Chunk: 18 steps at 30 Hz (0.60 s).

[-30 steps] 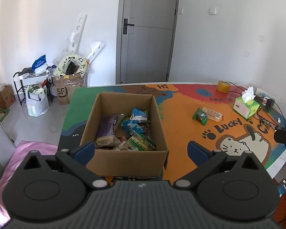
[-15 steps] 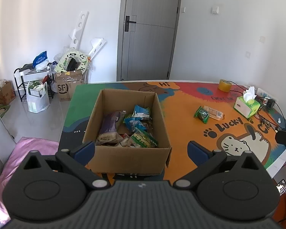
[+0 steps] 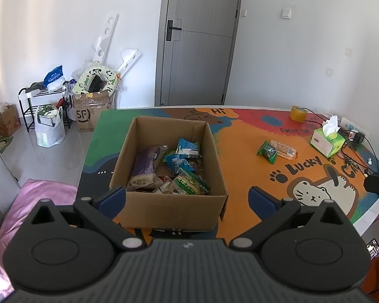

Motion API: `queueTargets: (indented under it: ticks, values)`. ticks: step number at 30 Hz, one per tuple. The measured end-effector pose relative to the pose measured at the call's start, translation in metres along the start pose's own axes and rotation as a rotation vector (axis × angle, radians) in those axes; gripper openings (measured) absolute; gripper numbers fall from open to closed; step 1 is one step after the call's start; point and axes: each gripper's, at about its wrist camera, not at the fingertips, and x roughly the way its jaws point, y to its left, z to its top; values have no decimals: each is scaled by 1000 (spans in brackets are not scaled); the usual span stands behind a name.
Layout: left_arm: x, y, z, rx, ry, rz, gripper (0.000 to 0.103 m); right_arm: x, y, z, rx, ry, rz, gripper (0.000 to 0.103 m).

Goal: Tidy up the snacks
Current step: 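Move both open grippers back toward the last two snacks on the mat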

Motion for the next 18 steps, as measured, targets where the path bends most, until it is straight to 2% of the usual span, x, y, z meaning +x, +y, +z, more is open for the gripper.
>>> queueTargets:
  ticks: [12,18]
  values:
    - [40,-30,17,17,-16,-36,102,33,-37,5,41,-27,-69,102]
    - [66,-52,29,32,-38,-60,102,63,-59,11,51,-6,-90,91]
